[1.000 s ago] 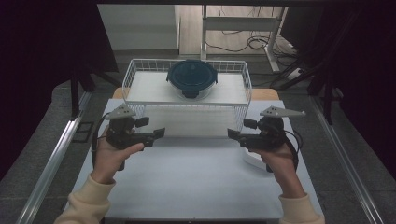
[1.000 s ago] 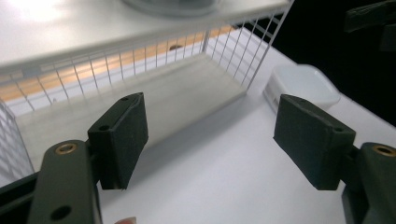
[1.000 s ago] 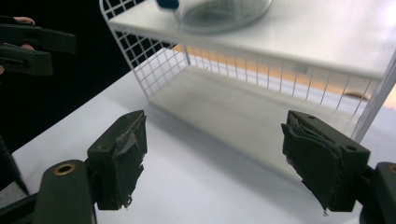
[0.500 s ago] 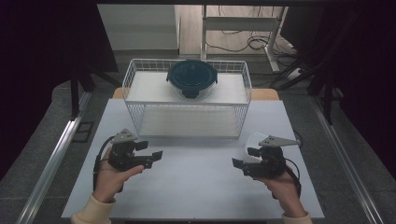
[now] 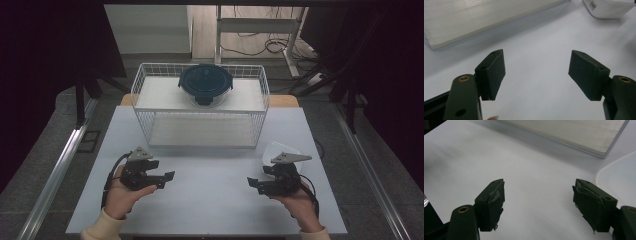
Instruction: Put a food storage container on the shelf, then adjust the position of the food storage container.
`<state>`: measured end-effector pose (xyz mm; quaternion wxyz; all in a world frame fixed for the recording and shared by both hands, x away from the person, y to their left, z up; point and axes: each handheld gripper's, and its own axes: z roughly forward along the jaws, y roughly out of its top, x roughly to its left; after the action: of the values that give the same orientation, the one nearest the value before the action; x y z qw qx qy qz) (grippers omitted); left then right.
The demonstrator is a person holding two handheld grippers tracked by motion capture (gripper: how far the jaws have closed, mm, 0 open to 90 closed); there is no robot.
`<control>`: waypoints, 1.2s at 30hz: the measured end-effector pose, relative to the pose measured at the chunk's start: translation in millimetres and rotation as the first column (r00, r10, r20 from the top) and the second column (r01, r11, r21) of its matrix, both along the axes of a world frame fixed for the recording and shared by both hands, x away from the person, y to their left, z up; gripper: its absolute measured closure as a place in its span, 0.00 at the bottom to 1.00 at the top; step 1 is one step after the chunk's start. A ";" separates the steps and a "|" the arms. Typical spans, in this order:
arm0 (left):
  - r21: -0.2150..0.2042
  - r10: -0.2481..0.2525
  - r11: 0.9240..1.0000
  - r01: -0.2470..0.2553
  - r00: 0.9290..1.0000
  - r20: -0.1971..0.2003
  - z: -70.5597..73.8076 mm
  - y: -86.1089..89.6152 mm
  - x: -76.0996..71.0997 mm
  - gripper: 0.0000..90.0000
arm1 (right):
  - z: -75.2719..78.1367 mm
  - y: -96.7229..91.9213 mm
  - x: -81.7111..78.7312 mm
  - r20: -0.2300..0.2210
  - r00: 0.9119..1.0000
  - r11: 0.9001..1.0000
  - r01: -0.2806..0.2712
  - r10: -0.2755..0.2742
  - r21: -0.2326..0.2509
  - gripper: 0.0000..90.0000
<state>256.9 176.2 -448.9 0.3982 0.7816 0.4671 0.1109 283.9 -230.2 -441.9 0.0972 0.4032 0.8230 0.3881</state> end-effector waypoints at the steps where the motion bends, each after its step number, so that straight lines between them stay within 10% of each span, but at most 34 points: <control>1: -0.001 0.003 1.000 -0.003 1.000 0.000 0.0 0.7 -0.4 0.31 | 0.0 0.0 0.0 0.000 1.000 1.000 0.000 0.000 0.000 0.28; 21: -0.013 0.000 1.000 0.000 1.000 -0.019 -5.0 6.7 -2.9 0.29 | 30.9 -30.4 8.6 0.014 0.999 0.998 0.051 -0.051 0.049 0.41; 36: -0.013 -0.002 1.000 0.002 1.000 -0.027 -7.2 9.8 -2.6 0.29 | 48.6 -61.3 72.1 -0.057 0.985 0.985 0.159 -0.163 -0.072 0.66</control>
<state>254.3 186.0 -456.1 0.3972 0.7808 0.4724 0.0971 356.0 -291.5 -393.3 0.1161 0.4769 0.8030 0.3381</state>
